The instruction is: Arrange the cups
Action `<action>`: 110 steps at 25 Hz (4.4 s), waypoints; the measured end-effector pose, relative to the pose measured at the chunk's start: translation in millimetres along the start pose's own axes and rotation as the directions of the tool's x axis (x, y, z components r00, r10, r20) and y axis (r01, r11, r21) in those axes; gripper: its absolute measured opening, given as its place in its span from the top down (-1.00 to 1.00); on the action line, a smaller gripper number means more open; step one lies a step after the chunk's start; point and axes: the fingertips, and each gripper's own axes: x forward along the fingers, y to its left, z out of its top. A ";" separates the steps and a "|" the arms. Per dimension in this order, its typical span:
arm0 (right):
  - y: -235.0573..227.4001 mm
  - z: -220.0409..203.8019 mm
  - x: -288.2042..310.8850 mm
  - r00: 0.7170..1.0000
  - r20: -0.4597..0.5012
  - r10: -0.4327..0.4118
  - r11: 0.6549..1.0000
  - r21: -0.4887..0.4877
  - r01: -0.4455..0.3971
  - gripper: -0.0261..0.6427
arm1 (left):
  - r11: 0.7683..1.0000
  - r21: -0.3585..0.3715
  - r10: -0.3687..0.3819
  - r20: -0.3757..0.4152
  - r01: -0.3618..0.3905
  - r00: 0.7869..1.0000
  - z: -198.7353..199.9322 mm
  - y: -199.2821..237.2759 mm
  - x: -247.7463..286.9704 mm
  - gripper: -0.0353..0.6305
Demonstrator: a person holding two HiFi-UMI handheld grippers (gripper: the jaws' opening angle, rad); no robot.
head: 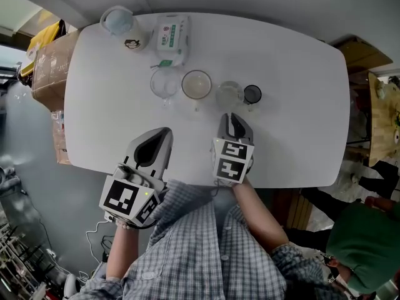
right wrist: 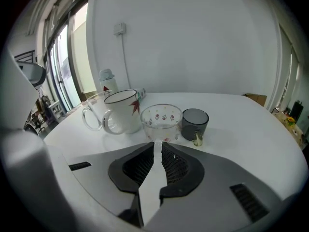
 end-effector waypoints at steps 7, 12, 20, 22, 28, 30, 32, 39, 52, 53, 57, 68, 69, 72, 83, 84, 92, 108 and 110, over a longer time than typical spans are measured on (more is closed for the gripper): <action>5.6 6.6 7.3 1.000 0.018 -0.007 1.000 0.021 0.006 0.74 | 1.000 -0.003 -0.008 -0.005 0.008 1.000 -2.9 3.4 -4.5 0.86; 8.2 7.5 11.1 1.000 0.013 0.016 0.999 0.031 -0.016 0.74 | 1.000 -0.006 -0.018 -0.007 0.018 1.000 -4.9 3.4 -6.1 0.86; 12.6 9.9 14.4 0.997 -0.013 0.074 0.997 -0.026 -0.074 0.74 | 1.000 -0.009 -0.026 0.003 0.026 1.000 -5.1 2.1 -8.6 0.86; 15.0 11.9 11.3 0.996 -0.013 0.090 0.994 -0.060 -0.091 0.73 | 1.000 -0.011 -0.029 0.006 0.029 1.000 -4.8 1.8 -8.3 0.86; 0.6 11.7 -12.6 0.998 0.014 0.069 0.988 -0.139 -0.066 0.67 | 0.999 -0.012 -0.039 0.016 0.039 0.999 -2.9 -1.9 -5.3 0.86; -20.7 8.3 -16.7 1.000 0.010 0.011 0.991 -0.130 -0.010 0.67 | 0.999 -0.013 -0.041 0.017 0.041 0.999 -2.6 -2.6 -4.5 0.86; -42.8 4.0 -14.2 0.999 -0.003 -0.043 0.992 -0.123 0.042 0.67 | 0.999 -0.014 -0.041 0.017 0.041 0.999 -2.8 -3.0 -3.2 0.86; -71.4 2.0 3.4 0.996 -0.032 -0.088 0.985 -0.152 0.082 0.67 | 0.999 -0.013 -0.034 0.006 0.034 0.999 -5.2 -5.2 -2.0 0.86; -62.7 5.4 7.6 0.997 -0.015 -0.073 0.986 -0.149 0.070 0.74 | 1.000 -0.016 -0.023 0.003 0.023 1.000 -6.9 -7.1 1.5 0.86; -62.1 5.2 7.9 0.998 -0.013 -0.068 0.987 -0.146 0.065 0.74 | 1.000 -0.017 -0.023 0.003 0.023 1.000 -7.3 -7.4 1.9 0.86; -57.1 5.0 6.6 1.000 -0.011 -0.018 0.990 -0.139 0.017 0.73 | 1.000 -0.013 -0.023 0.006 0.024 1.000 -4.9 -9.3 2.2 0.86; -75.9 36.0 -51.4 0.990 0.141 -0.026 0.995 -0.095 0.039 0.81 | 1.000 0.015 -0.007 0.049 0.006 0.999 13.1 -15.8 -3.7 0.86; -75.1 42.4 -58.8 0.986 0.165 -0.002 0.995 -0.097 0.018 0.81 | 1.000 0.016 -0.004 0.054 0.003 0.999 15.2 -16.5 -4.5 0.86; -64.3 63.1 -81.3 0.960 0.250 0.123 0.990 -0.095 -0.102 0.82 | 1.000 0.022 0.005 0.064 -0.007 0.998 21.1 -18.0 -7.7 0.86; -31.7 116.9 -144.8 0.882 0.378 0.281 0.950 -0.240 -0.200 0.83 | 0.998 0.040 0.033 0.132 -0.039 0.991 41.4 -26.0 -16.6 0.86; -29.1 120.9 -149.1 0.875 0.386 0.294 0.947 -0.239 -0.213 0.83 | 0.998 0.045 0.035 0.141 -0.042 0.989 44.5 -27.0 -17.1 0.86; -16.8 146.9 -165.7 0.826 0.445 0.345 0.933 -0.255 -0.252 0.83 | 0.995 0.087 0.031 0.203 -0.049 0.979 69.7 -34.1 -15.6 0.86; -7.6 154.9 -171.9 0.807 0.455 0.376 0.917 -0.307 -0.254 0.84 | 0.991 0.130 -0.017 0.226 -0.013 0.974 84.0 -50.2 -6.0 0.86; -9.4 153.8 -170.8 0.812 0.451 0.372 0.920 -0.297 -0.256 0.84 | 0.992 0.128 -0.019 0.223 -0.010 0.975 83.4 -50.5 -5.4 0.86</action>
